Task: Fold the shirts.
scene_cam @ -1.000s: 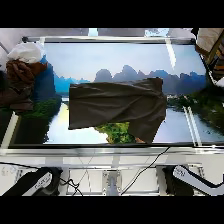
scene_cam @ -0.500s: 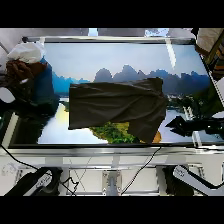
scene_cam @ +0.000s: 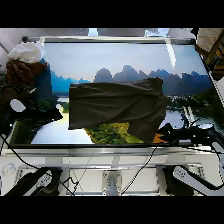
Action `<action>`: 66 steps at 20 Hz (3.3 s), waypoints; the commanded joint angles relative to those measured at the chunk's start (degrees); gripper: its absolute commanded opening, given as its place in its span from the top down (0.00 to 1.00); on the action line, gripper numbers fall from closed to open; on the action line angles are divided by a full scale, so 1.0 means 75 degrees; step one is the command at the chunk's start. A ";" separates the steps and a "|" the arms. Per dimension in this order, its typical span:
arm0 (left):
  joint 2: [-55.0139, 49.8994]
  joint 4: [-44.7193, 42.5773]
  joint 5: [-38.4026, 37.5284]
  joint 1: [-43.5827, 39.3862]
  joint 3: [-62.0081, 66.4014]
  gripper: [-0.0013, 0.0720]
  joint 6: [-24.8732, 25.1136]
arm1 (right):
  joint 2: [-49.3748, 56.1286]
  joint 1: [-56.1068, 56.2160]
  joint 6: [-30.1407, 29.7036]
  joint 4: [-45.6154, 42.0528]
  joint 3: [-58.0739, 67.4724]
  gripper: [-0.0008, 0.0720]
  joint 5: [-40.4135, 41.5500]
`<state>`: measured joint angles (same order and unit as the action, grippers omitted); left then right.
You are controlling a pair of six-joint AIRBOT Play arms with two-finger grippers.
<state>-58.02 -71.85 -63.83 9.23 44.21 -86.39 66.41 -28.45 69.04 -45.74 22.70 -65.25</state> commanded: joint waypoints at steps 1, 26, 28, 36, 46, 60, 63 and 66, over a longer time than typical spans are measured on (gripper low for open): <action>0.0006 0.0052 0.0166 0.0006 -0.0052 0.24 0.0006 | 0.0143 0.1177 0.0067 0.0519 -0.0198 0.36 0.1457; -0.0140 0.2987 0.3593 0.0006 -0.2736 0.45 -0.0312 | 0.0187 0.2177 0.0187 0.0516 -0.0198 0.95 0.2821; -0.0221 0.3042 0.3646 0.0006 -0.2736 0.50 -0.0312 | 0.0187 0.2177 0.0187 0.0624 -0.0198 0.95 0.2914; -0.1064 0.4266 0.3351 -0.0009 -0.2736 0.71 0.0562 | 0.0187 0.2177 0.0187 0.0621 -0.0198 0.95 0.2975; -0.1055 0.7726 0.1274 -0.0006 -0.2215 0.97 0.3704 | -0.0478 0.2174 -0.0612 0.1501 0.1134 0.95 0.2040; -0.0487 0.6624 0.1005 0.0708 0.1049 0.97 0.3086 | -0.1378 0.2171 -0.0580 0.1154 0.3246 0.95 0.4223; -0.0554 0.6487 0.1821 0.0714 0.1049 0.97 0.3092 | -0.1230 0.2189 -0.0583 0.1448 0.3246 0.95 0.5546; -0.0997 0.6487 0.2288 0.0705 0.1049 0.97 0.3089 | -0.0664 0.2340 -0.0589 0.1705 0.3249 0.95 0.6234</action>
<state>-63.29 -22.41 -51.00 14.24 51.75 -63.05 58.59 -11.66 64.66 -34.74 46.85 -26.39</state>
